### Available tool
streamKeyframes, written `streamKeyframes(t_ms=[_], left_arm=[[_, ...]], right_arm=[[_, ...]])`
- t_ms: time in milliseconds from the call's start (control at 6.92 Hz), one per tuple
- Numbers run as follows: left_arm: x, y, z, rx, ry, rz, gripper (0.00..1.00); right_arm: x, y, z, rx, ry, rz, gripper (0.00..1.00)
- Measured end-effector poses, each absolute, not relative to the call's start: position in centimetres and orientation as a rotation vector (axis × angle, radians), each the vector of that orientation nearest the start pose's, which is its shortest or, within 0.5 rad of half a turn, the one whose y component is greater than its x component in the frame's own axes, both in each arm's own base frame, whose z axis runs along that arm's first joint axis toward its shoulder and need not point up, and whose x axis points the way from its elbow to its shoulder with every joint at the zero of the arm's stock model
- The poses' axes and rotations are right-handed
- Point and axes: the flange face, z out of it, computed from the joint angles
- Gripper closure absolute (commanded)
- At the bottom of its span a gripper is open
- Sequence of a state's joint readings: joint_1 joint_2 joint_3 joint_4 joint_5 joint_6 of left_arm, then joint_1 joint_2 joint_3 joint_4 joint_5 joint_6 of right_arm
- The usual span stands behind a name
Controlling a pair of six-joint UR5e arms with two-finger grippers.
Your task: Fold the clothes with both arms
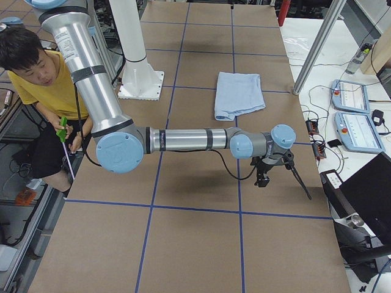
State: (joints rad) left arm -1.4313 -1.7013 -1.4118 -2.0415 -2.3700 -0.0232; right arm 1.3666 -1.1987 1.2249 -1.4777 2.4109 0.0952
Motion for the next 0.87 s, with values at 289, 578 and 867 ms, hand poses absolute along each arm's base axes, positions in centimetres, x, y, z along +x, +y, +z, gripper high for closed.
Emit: streamKeyframes(t_ms=[289,578,867], left_arm=[[1.76,-57.03,61.39,0.357,0.819,0.286,0.0],[1.82,-57.22,60.92,0.368,0.818,0.292,0.0],[1.78,-57.31,60.57,0.383,0.815,0.301,0.0]], right_arm=[[-7.41,-64.97,60.4,-0.019,-0.859,-0.15,0.0],[-7.4,-64.97,60.37,-0.019,-0.861,-0.15,0.0],[-7.4,-64.96,60.26,-0.016,-0.861,-0.151,0.0]])
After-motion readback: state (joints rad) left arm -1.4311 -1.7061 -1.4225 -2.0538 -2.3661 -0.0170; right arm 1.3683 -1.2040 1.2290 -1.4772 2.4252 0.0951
